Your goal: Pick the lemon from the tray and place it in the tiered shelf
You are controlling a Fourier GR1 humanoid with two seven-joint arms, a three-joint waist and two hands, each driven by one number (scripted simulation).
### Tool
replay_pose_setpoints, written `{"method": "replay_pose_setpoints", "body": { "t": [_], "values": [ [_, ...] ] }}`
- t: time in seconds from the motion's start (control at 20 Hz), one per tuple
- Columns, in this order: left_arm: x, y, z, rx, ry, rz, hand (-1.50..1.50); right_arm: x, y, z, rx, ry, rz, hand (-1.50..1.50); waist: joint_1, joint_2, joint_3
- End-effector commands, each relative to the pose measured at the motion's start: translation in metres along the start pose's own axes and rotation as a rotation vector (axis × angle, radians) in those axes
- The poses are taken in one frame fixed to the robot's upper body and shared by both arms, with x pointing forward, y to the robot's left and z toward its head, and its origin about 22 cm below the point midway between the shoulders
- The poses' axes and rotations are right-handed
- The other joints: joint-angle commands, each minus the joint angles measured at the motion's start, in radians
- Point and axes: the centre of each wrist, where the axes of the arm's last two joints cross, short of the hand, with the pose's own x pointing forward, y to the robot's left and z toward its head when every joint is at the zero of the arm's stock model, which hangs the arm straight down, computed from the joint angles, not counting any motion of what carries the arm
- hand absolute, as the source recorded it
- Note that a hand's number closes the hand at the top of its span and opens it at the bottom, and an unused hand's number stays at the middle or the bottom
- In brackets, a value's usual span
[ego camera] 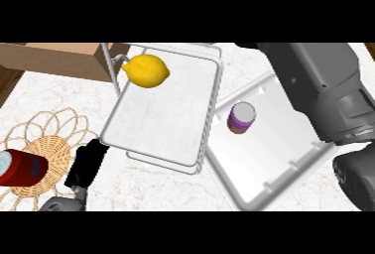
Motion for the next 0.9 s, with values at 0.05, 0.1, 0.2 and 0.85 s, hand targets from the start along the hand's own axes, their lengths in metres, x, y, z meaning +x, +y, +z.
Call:
{"method": "replay_pose_setpoints", "body": {
  "t": [0.05, 0.1, 0.2, 0.85],
  "values": [
    [0.006, 0.007, -0.001, -0.020, 0.007, -0.016, 0.00, 0.017, -0.082, 0.028, -0.115, 0.027, 0.043, -1.50, 0.025, 0.018, -0.001],
    [-0.001, -0.001, 0.002, -0.025, 0.023, 0.004, 0.00, 0.002, -0.089, 0.034, -0.114, 0.022, 0.044, -1.50, 0.018, 0.015, -0.001],
    [0.000, -0.004, -0.004, -0.030, 0.001, -0.007, 0.00, 0.004, -0.116, 0.048, -0.095, -0.015, 0.046, -1.50, 0.026, 0.028, -0.001],
    [0.018, 0.003, -0.012, -0.052, -0.034, -0.036, 0.00, 0.005, -0.177, 0.091, -0.018, -0.069, 0.148, -1.50, 0.070, 0.038, 0.002]
  ]
}}
